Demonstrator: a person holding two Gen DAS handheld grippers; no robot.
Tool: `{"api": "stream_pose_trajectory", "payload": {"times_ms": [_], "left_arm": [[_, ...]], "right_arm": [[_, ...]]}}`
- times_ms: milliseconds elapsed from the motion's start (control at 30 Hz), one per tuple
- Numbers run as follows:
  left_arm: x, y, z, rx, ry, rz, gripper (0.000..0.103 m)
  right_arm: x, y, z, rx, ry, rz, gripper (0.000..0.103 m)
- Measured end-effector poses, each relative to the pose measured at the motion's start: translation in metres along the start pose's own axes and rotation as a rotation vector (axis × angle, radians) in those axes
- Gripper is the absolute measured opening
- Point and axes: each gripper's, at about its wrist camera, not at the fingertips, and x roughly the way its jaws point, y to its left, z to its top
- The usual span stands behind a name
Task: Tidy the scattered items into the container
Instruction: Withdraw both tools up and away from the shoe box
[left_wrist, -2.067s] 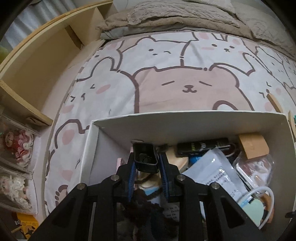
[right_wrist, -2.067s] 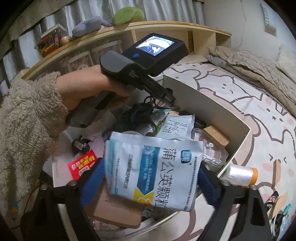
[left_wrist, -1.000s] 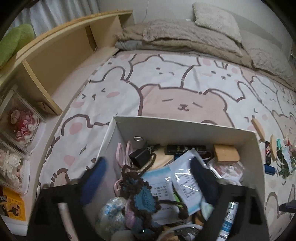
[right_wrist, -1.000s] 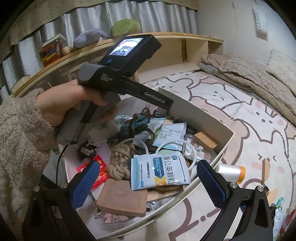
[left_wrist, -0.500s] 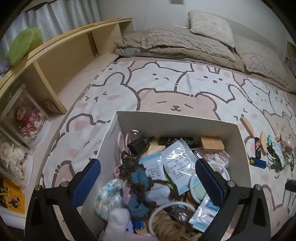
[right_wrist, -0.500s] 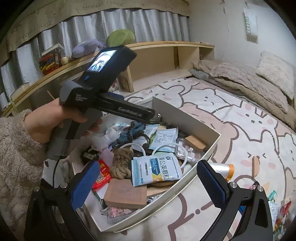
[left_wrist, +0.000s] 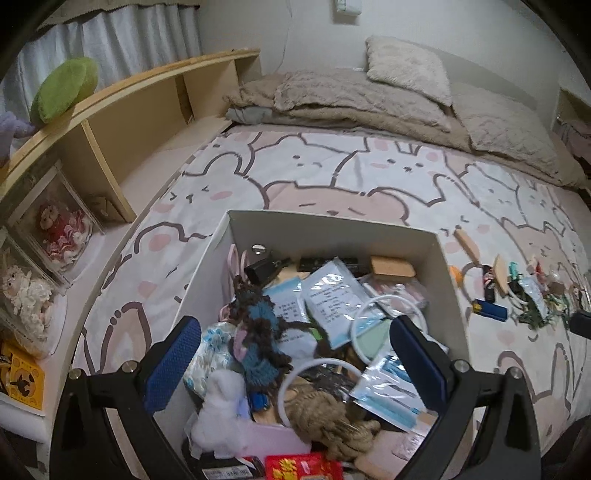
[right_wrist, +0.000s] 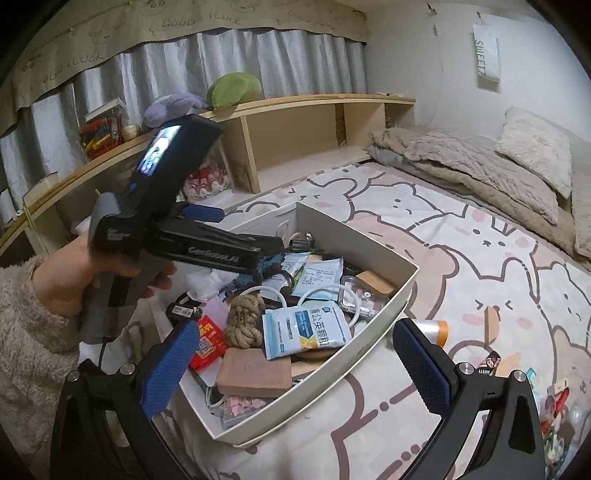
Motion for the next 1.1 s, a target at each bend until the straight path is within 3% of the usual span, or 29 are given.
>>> {"api": "stream_pose_trajectory", "payload": {"times_ms": [533, 1100], "left_arm": [[-0.061, -0.033, -0.036, 0.022, -0.146, -0.061, 0.103], [-0.102, -0.059, -0.066, 0.035, -0.181, -0.136, 0.103]], "right_arm": [[-0.030, -0.018, -0.018, 0.067, -0.033, -0.022, 0.103], [-0.059, -0.026, -0.030, 0.053, -0.085, -0.055, 0.103]]}}
